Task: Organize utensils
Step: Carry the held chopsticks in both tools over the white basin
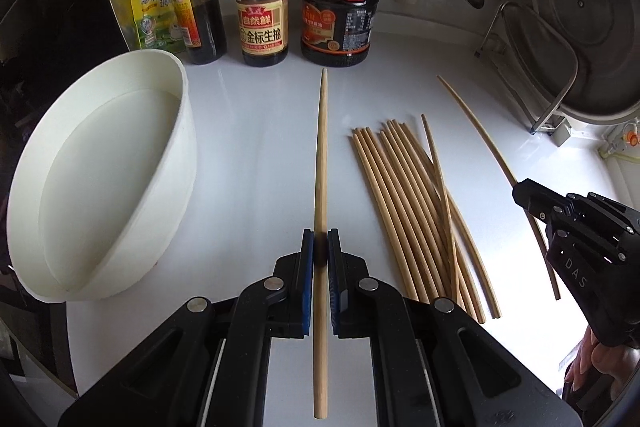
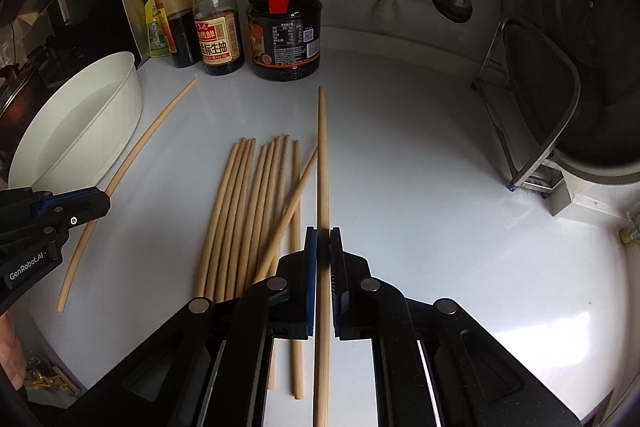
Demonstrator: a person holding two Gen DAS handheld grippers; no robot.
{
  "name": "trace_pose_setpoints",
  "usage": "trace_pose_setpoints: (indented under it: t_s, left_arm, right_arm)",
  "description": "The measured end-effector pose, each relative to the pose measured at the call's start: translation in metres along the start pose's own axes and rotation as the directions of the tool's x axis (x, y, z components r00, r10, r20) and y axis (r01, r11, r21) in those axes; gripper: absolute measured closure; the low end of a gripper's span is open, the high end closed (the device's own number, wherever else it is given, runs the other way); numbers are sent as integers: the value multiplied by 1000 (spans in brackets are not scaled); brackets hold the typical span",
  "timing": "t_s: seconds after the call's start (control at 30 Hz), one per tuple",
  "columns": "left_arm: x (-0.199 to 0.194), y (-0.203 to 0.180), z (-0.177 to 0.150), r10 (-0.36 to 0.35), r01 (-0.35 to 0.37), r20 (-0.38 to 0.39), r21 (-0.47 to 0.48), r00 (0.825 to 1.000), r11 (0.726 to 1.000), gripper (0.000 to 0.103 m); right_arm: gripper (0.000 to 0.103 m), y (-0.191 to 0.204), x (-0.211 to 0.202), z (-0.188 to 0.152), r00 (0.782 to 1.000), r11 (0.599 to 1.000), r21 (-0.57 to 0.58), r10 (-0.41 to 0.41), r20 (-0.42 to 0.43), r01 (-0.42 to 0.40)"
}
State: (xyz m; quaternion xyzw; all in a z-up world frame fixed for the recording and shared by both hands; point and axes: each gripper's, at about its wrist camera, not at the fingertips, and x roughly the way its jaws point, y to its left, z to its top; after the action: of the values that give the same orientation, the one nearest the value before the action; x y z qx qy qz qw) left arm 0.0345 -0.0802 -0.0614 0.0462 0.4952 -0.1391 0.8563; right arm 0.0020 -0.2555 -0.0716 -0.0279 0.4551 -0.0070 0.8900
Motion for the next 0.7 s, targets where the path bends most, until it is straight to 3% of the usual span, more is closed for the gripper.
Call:
trace_pose_setpoints:
  t_s: [0.2,0.37,0.53,0.7]
  left_arm:
    - [-34,43,13,24,-21,46,-49,999,999,96]
    - [-51,96,19,91,-83,67,-112,994,990,96]
    - [-57,153,22,164,-151,65,-166,984,974,96]
    - [-44,201,23,188,-176,40,-209,981,962,96]
  right_arm:
    - [97,41,-18,26,997,997,-21,72,42,-71]
    - [97,91,-20,53,987,988,-64,145,71,-141]
    - [97,146,-13,85,971,969,-124,225,84,-213]
    - [97,205,7,112,958,944,-199,279,60,-262]
